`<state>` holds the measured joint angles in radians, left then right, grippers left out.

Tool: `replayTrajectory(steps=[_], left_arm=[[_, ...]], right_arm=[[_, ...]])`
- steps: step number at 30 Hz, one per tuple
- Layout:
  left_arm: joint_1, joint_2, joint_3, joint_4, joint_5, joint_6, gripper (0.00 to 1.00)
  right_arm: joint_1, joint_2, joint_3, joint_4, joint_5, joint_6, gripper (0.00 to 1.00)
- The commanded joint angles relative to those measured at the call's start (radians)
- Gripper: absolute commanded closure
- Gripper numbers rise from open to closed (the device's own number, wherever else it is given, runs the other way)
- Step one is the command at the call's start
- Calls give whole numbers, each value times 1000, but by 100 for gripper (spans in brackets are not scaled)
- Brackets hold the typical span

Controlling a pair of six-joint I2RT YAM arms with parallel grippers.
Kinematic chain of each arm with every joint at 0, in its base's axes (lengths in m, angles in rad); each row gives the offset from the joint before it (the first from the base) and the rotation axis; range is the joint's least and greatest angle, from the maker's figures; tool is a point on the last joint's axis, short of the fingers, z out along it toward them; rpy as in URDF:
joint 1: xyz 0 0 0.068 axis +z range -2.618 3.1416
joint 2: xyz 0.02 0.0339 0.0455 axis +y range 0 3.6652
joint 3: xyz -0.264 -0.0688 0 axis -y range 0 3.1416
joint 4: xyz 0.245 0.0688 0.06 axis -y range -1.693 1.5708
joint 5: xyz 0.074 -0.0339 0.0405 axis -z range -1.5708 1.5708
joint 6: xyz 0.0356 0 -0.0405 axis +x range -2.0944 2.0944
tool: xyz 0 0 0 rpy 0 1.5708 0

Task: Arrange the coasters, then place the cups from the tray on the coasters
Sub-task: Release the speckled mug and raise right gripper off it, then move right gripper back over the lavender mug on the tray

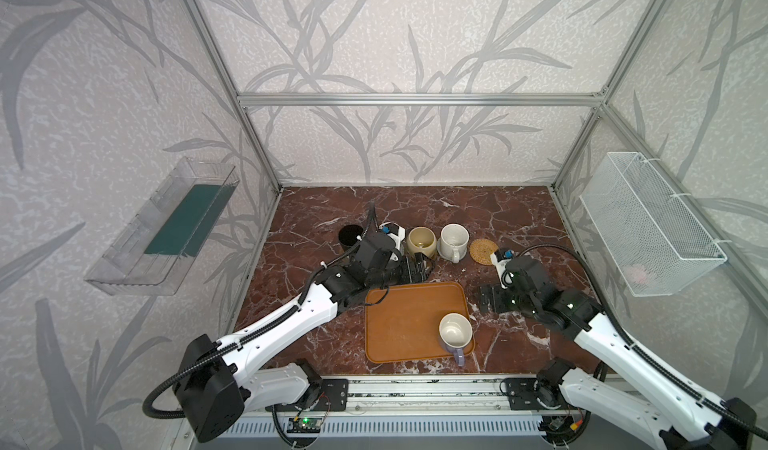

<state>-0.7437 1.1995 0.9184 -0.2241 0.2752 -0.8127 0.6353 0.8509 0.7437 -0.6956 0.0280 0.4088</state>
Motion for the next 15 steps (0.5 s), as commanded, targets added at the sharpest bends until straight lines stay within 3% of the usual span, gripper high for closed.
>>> replayTrajectory(steps=[1,11,15], left_arm=[[3,-25,-45,5,35,-19,3],[1,-48,-122,27,53,-62,3],[-3,-65,-176,79,59,-98,3]], right_arm=[[84,-56,-21,-99,-8,39,1],[500,-44,-87,-86,167,221,1],[607,7,-95,-57,219,292,1]])
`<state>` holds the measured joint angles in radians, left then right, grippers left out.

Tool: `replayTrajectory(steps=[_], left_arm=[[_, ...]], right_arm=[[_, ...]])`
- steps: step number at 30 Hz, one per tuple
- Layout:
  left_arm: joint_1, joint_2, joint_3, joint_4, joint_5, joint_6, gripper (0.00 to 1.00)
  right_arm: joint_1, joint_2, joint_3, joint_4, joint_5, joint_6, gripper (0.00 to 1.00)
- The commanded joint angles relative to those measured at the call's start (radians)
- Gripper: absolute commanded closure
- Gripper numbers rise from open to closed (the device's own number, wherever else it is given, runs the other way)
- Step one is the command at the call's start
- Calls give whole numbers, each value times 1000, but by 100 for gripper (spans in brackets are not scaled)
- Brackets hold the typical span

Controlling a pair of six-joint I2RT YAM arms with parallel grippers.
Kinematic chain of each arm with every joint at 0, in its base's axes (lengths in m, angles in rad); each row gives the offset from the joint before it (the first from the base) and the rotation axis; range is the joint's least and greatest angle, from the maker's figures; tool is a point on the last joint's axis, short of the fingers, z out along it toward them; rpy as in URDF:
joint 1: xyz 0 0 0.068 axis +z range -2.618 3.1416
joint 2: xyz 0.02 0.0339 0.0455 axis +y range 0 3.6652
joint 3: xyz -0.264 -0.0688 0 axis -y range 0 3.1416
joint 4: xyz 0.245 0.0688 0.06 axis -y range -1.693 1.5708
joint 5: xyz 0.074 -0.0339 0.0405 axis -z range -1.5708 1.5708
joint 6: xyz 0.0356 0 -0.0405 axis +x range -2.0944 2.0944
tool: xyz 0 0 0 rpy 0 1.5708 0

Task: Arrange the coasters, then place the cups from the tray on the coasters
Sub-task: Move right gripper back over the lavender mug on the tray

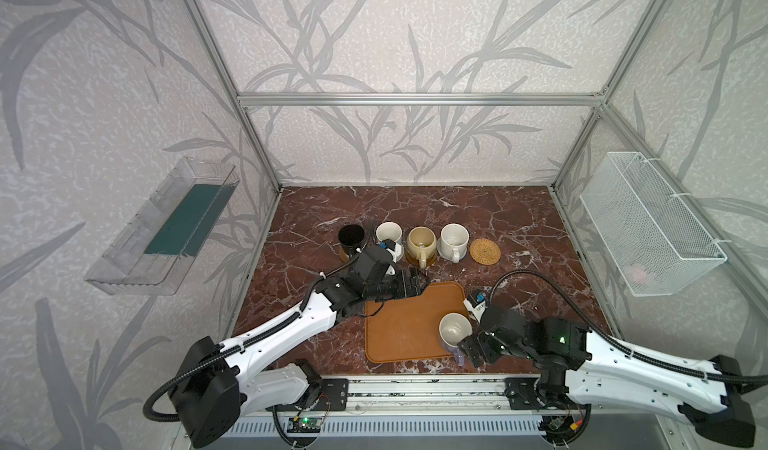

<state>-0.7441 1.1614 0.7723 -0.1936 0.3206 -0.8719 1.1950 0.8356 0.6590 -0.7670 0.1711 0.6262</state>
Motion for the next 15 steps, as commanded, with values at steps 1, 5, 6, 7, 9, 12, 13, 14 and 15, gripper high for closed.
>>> replayTrajectory(steps=[1,5,6,7,9,12,13,14,15], left_arm=[[-2,-29,-43,63,19,-45,3],[-3,-28,-72,74,29,-58,3],[-3,-29,-77,76,31,-59,3],[-4,-30,-84,78,32,-62,3],[-3,-32,-101,93,33,-73,3],[-4,-37,-120,109,34,-86,3],[-5,-38,-126,117,34,-92,3],[-6,-39,-132,124,35,-97,3],[-7,-39,-138,133,37,-104,3]], right_arm=[[69,41,-13,30,83,82,0],[131,121,-10,71,131,102,2],[138,141,-9,74,136,102,3],[143,159,-7,81,140,107,3],[147,190,-14,103,136,118,5],[152,217,-41,153,125,140,7],[153,225,-49,167,126,149,9],[158,231,-55,177,129,158,11],[162,241,-60,185,134,166,15]])
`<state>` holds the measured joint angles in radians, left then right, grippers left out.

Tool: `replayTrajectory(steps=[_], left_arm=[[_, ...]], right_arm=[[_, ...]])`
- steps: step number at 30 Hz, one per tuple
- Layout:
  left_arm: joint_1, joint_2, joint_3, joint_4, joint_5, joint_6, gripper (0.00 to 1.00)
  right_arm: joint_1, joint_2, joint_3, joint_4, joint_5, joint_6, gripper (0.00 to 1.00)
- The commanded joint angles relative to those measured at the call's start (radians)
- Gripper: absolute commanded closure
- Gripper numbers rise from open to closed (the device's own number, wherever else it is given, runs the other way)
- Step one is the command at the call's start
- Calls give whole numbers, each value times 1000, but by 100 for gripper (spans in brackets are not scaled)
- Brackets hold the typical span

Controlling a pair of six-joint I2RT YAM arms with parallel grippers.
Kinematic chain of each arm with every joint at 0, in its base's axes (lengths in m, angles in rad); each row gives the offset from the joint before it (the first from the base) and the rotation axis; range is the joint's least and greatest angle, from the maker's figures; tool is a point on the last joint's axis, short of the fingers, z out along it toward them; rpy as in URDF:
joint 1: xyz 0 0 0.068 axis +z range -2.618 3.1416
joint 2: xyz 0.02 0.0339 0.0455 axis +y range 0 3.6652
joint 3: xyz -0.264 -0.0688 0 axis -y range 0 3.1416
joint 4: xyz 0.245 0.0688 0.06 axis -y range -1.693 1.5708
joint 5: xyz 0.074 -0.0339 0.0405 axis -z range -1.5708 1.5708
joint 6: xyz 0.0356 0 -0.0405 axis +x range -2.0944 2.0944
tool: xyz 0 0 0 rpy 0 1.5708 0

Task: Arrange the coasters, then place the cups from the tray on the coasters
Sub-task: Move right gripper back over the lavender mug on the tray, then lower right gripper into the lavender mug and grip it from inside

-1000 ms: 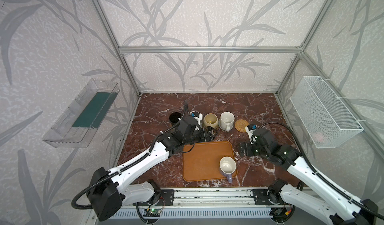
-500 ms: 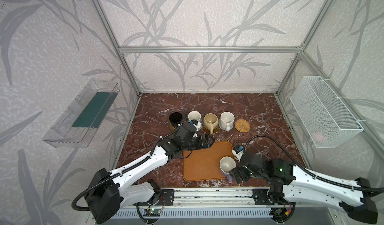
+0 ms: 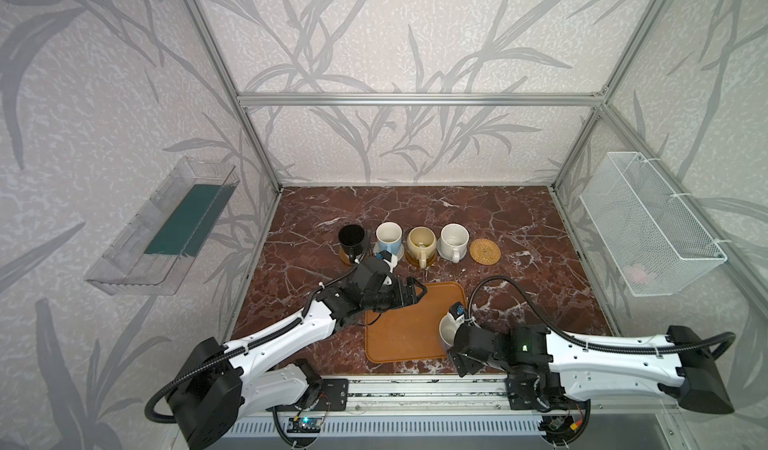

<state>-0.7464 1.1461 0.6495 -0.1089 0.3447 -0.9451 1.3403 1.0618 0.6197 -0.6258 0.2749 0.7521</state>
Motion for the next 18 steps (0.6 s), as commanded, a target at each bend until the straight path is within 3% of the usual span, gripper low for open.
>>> replayTrajectory(steps=[1,8,18], left_arm=[[-7,-20,-21,61,14,-38,3],[-13,-3,-43,85,23,-52,3],[-24,-3,-66,117,23,-72,4]], right_arm=[[23,25,-23,46,41,48,21],[55,90,-24,56,57,86,41],[79,149,-25,95,59,117,55]])
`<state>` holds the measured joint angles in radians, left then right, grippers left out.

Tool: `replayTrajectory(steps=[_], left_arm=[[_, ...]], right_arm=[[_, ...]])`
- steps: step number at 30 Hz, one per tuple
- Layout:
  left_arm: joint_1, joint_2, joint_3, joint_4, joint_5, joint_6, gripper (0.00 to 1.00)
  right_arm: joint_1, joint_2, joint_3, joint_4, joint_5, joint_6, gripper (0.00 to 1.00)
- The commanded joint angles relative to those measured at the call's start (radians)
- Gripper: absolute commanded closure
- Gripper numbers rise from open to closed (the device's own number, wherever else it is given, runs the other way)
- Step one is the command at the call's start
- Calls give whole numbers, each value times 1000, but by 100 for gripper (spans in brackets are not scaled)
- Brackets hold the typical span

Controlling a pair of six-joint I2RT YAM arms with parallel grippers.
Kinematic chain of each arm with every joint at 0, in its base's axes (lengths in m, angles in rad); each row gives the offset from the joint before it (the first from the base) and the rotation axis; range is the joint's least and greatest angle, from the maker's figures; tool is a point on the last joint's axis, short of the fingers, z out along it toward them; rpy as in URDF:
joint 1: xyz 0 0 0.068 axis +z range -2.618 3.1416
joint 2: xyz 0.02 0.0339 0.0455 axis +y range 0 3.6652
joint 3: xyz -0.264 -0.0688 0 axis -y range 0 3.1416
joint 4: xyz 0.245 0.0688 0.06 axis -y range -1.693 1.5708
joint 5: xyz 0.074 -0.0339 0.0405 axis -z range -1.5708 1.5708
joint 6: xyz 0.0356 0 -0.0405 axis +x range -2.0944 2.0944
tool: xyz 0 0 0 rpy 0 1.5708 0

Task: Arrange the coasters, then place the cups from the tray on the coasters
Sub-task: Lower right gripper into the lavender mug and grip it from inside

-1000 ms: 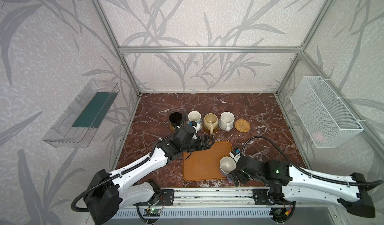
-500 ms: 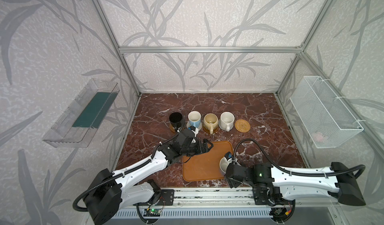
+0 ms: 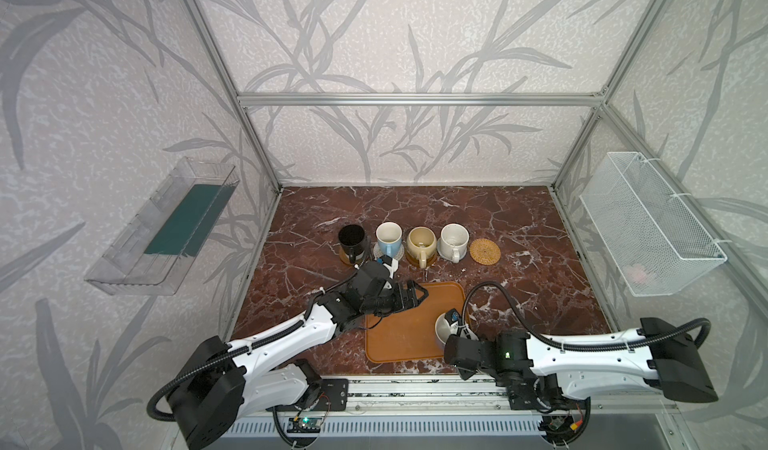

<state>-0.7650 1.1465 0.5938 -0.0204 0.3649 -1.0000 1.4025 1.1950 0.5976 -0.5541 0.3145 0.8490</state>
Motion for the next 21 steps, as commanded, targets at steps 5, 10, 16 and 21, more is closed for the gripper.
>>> replayTrajectory(steps=[5,10,16,21], left_arm=[[-9,1,-26,55,3,-30,4],[-8,1,-35,60,-4,-31,4],[-8,-1,-33,56,-15,-26,4],[-8,2,-33,62,-14,-30,4]], right_arm=[[25,41,0,42,17,32,63],[29,53,11,56,18,21,75],[31,62,33,29,31,7,84],[32,58,40,27,37,5,95]])
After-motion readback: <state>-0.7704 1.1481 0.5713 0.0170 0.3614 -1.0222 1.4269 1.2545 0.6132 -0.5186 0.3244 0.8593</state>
